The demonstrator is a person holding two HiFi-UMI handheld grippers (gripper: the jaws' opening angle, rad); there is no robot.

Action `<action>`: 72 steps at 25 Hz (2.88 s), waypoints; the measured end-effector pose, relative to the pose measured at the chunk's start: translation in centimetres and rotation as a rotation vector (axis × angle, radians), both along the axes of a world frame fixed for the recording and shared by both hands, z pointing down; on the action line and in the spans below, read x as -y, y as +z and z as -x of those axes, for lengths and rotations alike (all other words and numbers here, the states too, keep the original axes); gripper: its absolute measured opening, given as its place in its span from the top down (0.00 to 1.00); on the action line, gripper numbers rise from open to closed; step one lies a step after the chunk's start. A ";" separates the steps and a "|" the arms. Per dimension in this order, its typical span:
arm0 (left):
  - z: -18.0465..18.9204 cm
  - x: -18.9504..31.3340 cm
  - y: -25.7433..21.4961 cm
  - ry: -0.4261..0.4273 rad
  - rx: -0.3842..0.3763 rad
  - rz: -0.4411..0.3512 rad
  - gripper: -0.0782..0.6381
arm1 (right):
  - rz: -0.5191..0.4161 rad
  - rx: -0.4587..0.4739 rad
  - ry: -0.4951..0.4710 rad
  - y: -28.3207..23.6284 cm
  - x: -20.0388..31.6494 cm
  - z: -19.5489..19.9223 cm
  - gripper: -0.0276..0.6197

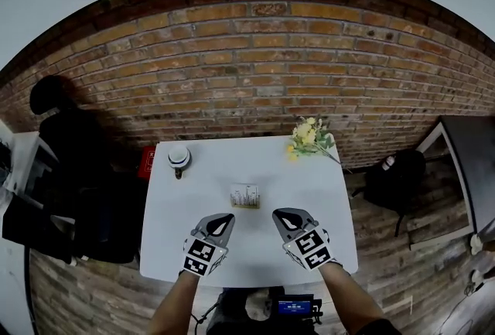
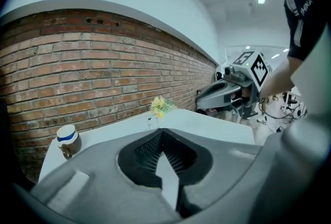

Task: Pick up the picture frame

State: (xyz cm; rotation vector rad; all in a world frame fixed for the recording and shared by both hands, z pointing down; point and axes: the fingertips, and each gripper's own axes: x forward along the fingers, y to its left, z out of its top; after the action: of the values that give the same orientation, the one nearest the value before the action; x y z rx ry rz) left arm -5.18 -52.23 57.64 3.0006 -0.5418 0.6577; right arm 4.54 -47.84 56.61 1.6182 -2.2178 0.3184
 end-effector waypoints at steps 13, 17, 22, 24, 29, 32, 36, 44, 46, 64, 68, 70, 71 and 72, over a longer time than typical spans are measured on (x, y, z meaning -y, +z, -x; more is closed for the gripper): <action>-1.0 7.4 8.7 0.060 0.066 0.060 0.71 | 0.096 0.082 0.038 9.2 6.6 0.1 0.70; -1.8 8.3 10.4 0.111 0.081 0.078 0.66 | 0.115 0.099 0.016 11.1 7.9 0.2 0.64; -2.6 8.8 11.7 0.168 0.102 0.085 0.66 | 0.129 0.100 -0.037 12.8 9.0 0.4 0.60; -2.8 8.9 12.1 0.189 0.111 0.083 0.66 | 0.133 0.099 -0.056 13.2 9.3 0.6 0.60; -3.0 9.0 13.0 0.204 0.127 0.084 0.66 | 0.147 0.087 -0.081 13.9 9.7 0.6 0.70; -3.0 8.9 13.4 0.199 0.126 0.086 0.66 | 0.146 0.079 -0.089 14.2 9.7 0.8 0.72; -3.1 9.1 13.4 0.185 0.113 0.073 0.69 | 0.133 0.086 -0.074 14.1 9.9 0.8 0.74; -3.0 8.9 13.4 0.162 0.101 0.081 0.70 | 0.123 0.068 -0.048 14.1 9.8 0.6 0.76; -3.0 8.9 13.3 0.153 0.099 0.086 0.70 | 0.121 0.073 -0.036 14.1 9.9 0.5 0.76; -3.3 8.4 11.1 0.105 0.085 0.112 0.71 | 0.121 0.048 -0.009 11.6 9.5 0.1 0.77; -3.3 8.3 9.4 0.090 0.078 0.114 0.71 | 0.123 0.042 -0.010 9.9 9.4 -0.1 0.77; -3.5 8.1 8.2 0.087 0.079 0.120 0.71 | 0.122 0.044 -0.007 8.8 9.3 -0.3 0.78; -3.6 7.9 7.5 0.086 0.077 0.121 0.71 | 0.121 0.043 -0.005 8.1 9.2 -0.4 0.78; -3.7 7.9 6.8 0.085 0.074 0.120 0.71 | 0.119 0.043 -0.003 7.5 9.1 -0.6 0.78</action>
State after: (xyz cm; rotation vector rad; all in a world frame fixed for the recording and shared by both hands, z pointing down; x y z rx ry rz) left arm -1.48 -60.09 64.43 2.9105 -0.3651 0.7794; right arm 5.13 -56.95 64.07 1.5595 -2.1880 0.4800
